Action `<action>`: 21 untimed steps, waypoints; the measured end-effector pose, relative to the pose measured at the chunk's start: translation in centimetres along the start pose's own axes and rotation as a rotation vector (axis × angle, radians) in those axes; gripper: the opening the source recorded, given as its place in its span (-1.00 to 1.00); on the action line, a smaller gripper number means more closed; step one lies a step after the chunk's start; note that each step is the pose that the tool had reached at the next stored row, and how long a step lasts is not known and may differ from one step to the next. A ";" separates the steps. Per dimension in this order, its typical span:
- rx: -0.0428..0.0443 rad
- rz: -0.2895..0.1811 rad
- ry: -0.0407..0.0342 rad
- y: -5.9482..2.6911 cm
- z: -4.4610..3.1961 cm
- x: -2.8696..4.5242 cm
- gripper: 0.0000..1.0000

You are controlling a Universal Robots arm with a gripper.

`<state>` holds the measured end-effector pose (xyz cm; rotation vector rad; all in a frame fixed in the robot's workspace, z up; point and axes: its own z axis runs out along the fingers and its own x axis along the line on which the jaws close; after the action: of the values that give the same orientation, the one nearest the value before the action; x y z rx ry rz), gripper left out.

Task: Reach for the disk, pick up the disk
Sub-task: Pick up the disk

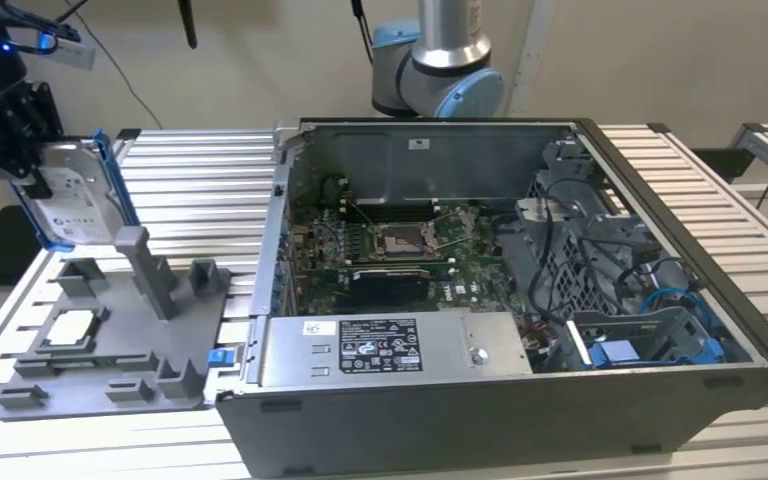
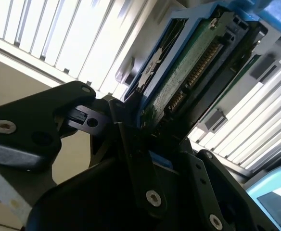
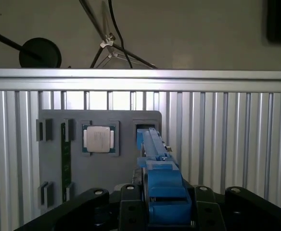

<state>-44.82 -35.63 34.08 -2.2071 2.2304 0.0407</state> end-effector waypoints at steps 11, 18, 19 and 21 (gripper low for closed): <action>0.0060 -0.006 0.0002 0.04 -2.32 -0.06 -1.00; 0.0062 -0.007 0.0001 0.07 -4.35 -0.10 -1.00; 0.0061 -0.008 0.0001 0.08 -4.65 -0.10 -1.00; 0.0062 -0.008 0.0001 0.08 -5.31 -0.11 -1.00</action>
<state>-44.82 -35.63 39.38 -2.2129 2.2186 0.0336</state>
